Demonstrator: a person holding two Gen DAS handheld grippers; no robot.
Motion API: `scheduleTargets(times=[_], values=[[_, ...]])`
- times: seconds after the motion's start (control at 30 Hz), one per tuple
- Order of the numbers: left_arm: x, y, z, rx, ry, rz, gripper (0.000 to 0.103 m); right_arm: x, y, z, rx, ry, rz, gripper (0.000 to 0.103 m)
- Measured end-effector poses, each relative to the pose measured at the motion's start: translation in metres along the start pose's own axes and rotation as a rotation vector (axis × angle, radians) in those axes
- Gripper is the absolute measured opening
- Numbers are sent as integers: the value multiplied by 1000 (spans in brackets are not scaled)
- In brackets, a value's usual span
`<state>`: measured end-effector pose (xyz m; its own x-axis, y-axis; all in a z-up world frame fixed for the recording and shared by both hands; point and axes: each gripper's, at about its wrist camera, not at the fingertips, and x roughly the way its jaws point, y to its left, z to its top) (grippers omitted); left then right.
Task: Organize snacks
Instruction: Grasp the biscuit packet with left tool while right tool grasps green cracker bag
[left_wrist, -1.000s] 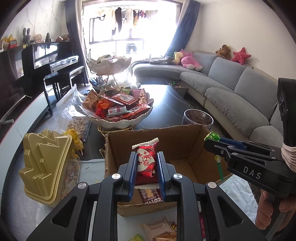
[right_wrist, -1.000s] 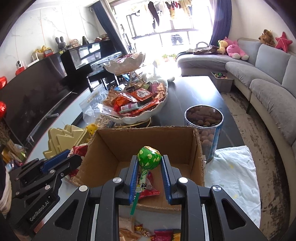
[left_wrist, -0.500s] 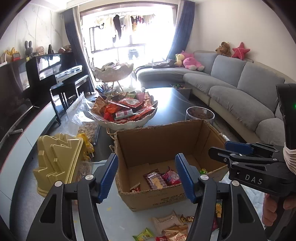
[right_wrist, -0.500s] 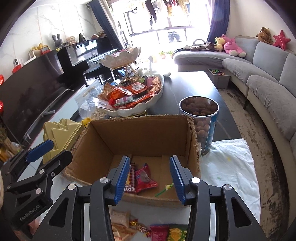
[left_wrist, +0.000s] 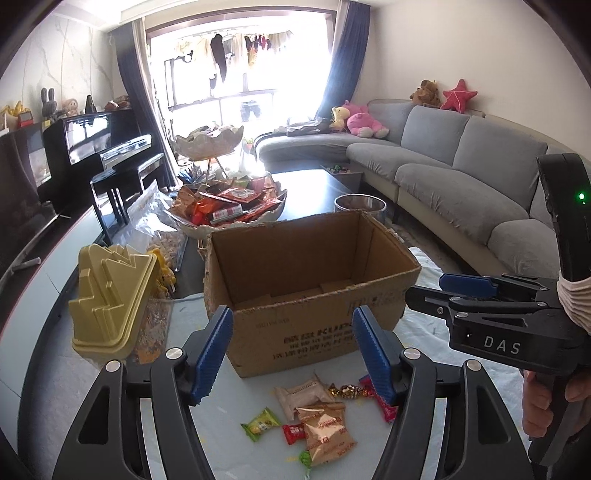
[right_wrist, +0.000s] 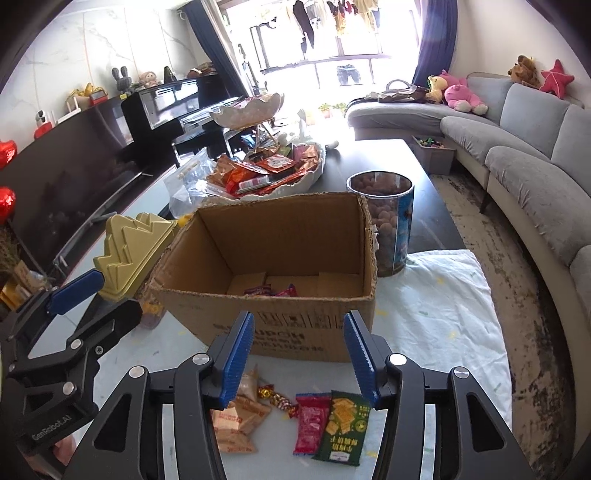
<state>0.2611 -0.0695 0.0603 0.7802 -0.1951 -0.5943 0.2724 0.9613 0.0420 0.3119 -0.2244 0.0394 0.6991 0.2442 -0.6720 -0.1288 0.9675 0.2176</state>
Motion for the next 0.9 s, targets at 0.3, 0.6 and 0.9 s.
scheduleTargets(times=[0.3,0.6,0.9], values=[[-3,-11,-34,-25,60,-31,67,-12,-7,-36,14,10,6,52],[7,-23,-67,-16,127,-31,67,-1,-22,-76,76,77,9,52],[28,-30,-98,-12,216,-27,67,18,-36,-107,118,148,-5,52]])
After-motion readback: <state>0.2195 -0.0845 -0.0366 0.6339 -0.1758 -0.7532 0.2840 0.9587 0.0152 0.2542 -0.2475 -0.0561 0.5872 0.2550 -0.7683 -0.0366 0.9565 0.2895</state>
